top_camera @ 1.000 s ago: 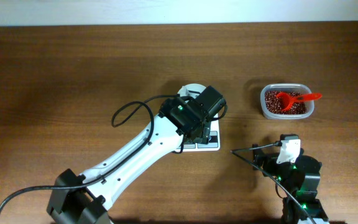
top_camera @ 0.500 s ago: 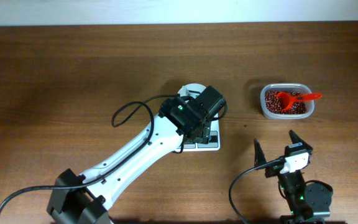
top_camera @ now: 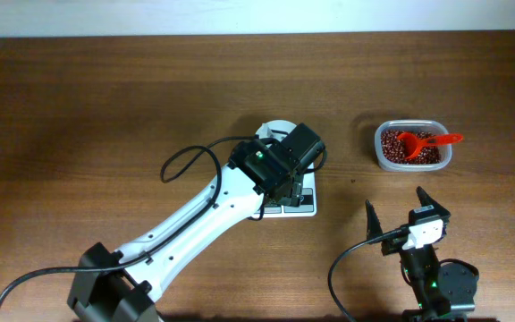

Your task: Scoop item into bowl and weigh 50g on scale

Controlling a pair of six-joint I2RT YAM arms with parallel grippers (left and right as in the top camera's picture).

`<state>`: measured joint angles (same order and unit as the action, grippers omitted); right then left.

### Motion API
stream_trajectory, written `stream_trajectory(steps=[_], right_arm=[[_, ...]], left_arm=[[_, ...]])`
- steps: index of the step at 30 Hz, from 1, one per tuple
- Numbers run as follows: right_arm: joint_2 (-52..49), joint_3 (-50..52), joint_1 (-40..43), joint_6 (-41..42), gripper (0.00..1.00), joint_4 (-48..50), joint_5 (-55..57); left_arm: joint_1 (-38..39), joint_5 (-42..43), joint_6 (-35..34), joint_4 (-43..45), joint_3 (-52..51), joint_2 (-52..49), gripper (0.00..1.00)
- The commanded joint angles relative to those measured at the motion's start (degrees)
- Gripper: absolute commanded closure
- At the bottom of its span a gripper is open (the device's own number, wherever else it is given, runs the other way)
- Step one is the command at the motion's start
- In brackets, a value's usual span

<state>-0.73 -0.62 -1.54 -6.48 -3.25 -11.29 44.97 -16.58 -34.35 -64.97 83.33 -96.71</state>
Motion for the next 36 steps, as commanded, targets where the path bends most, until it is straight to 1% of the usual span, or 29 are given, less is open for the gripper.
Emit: stream_trajectory(steps=[1, 21, 29, 32, 36], right_arm=[[0.5, 0.3, -0.3, -0.3, 0.01, -0.4, 0.1], [0.5, 0.3, -0.3, -0.4, 0.01, -0.4, 0.1], [0.5, 0.3, -0.3, -0.3, 0.01, -0.4, 0.1], [0.5, 0.3, -0.3, -0.3, 0.01, -0.4, 0.1], [0.5, 0.3, -0.3, -0.4, 0.01, -0.4, 0.1]], left_arm=[[-0.1, -0.8, -0.8, 0.0, -0.1, 0.1, 0.01], [-0.2, -0.8, -0.8, 0.0, -0.1, 0.2, 0.01], [-0.2, -0.8, -0.8, 0.0, -0.8, 9.5, 0.01], [-0.9, -0.8, -0.8, 0.0, -5.1, 13.1, 0.01], [-5.7, -0.7, -0.8, 0.0, -21.6, 21.6, 0.01]])
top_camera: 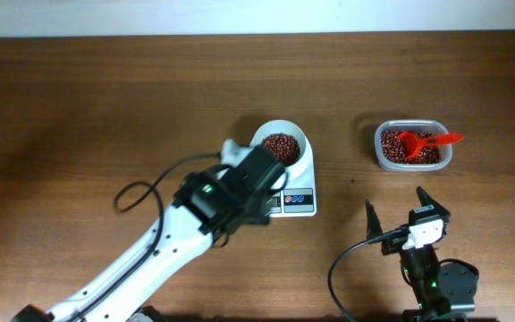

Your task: Scoop item into bowl and weigh 50g on scale

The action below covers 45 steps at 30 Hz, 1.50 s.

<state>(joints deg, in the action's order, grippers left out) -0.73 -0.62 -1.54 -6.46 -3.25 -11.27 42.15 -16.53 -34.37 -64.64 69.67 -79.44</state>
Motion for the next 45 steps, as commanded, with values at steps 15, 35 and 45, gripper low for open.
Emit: stream_trajectory(steps=[15, 35, 45], right_arm=[[0.5, 0.3, -0.3, -0.4, 0.01, -0.4, 0.1], [0.5, 0.3, -0.3, -0.4, 0.01, -0.4, 0.1], [0.5, 0.3, -0.3, -0.4, 0.01, -0.4, 0.1]], left_arm=[[-28.9, 7.3, -1.0, 8.0, -33.2, 33.3, 0.01], [-31.9, 0.6, 12.2, 75.1, -69.2, 61.6, 0.01], [-33.7, 0.7, 37.7, 61.2, -69.2, 79.2, 0.01]])
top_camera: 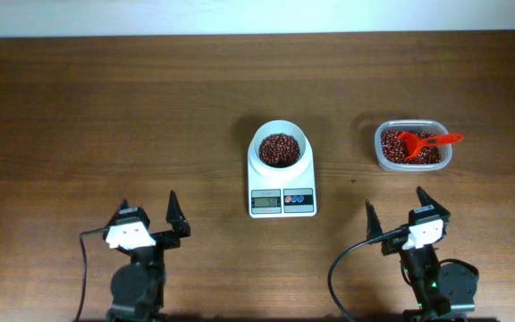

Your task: Scoop item into bowl and weigh 50g on scale

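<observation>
A white bowl (281, 148) holding red beans stands on the white scale (282, 202) at the table's middle. To its right a clear tub (410, 146) of red beans has a red scoop (423, 140) lying in it, handle pointing right. My left gripper (147, 207) stands open near the front edge, left of the scale, with nothing between its fingers. My right gripper (393, 207) stands open near the front edge, below the tub, also holding nothing.
The brown wooden table (105, 107) ends at a pale wall along the back. Black cables (342, 268) curl beside each arm base at the front.
My left arm has moved from beside the scale back to the front left of the table, and its gripper stands open. The right arm, bowl, tub and scoop have not moved.
My left arm first reached over the scale, covering most of the bowl. Then it was drawn back to the scale's left, the bowl of beans showing. Now it rests at the front edge. The right arm stayed still throughout.
</observation>
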Controlling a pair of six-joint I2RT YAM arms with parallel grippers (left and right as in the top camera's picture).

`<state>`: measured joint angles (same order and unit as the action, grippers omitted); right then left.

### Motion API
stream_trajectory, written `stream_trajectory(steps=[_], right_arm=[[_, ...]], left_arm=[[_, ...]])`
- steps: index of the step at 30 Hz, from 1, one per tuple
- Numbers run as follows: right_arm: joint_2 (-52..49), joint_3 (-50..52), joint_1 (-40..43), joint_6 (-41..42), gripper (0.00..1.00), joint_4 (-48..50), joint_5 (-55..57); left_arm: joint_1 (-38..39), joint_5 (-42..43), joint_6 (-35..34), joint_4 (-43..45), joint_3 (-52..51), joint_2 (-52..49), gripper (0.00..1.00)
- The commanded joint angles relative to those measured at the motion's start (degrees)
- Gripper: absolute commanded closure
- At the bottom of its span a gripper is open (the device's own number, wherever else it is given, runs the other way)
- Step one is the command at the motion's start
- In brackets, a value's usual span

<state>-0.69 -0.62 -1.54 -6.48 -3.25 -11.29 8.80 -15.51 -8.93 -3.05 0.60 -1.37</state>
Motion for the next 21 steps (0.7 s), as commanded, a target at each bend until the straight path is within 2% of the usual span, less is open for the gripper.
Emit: stream_trajectory(steps=[1, 4, 21], right_arm=[[0.5, 0.3, -0.3, -0.3, 0.01, -0.4, 0.1], [0.5, 0.3, -0.3, -0.3, 0.01, -0.4, 0.1], [0.5, 0.3, -0.3, -0.4, 0.01, -0.4, 0.1]], left_arm=[[-0.4, -0.4, 14.5, -0.4, -0.1, 1.1, 0.01], [-0.4, -0.4, 19.2, -0.5, -0.1, 1.1, 0.01], [-0.3, -0.3, 19.1, -0.3, -0.1, 1.1, 0.01]])
